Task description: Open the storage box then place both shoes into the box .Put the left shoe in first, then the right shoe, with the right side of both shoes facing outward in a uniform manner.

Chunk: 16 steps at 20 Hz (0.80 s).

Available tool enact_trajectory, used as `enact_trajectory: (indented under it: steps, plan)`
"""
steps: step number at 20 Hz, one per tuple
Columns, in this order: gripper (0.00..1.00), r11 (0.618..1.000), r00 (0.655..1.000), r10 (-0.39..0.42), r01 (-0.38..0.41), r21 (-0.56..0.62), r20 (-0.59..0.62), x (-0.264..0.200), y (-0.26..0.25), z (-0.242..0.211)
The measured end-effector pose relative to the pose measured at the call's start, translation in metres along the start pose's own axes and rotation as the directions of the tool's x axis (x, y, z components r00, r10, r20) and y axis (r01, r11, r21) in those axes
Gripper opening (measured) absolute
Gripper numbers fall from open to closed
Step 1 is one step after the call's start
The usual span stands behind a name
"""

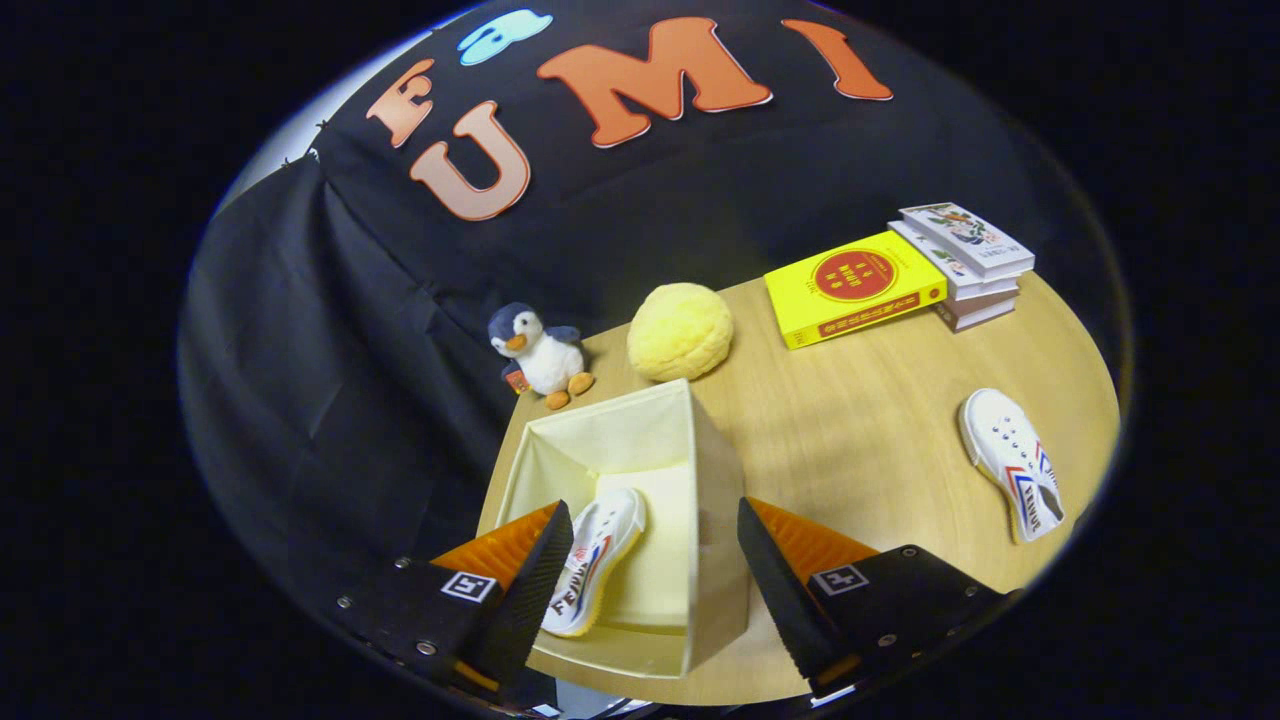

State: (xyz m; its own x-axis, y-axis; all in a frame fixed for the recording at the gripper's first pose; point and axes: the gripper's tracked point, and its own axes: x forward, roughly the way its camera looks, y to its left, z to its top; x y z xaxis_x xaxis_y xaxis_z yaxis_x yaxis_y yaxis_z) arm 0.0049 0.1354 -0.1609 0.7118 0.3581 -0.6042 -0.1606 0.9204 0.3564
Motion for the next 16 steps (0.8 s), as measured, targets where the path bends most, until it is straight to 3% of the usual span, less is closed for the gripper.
enact_trajectory:
  steps: [7,16]
  plan:
    - [0.98,0.99,0.99,-0.138,0.137,0.036,0.023,-0.033,-0.136,0.019]
    - [0.99,0.975,0.974,-0.221,0.222,0.002,-0.043,-0.056,-0.282,0.016]
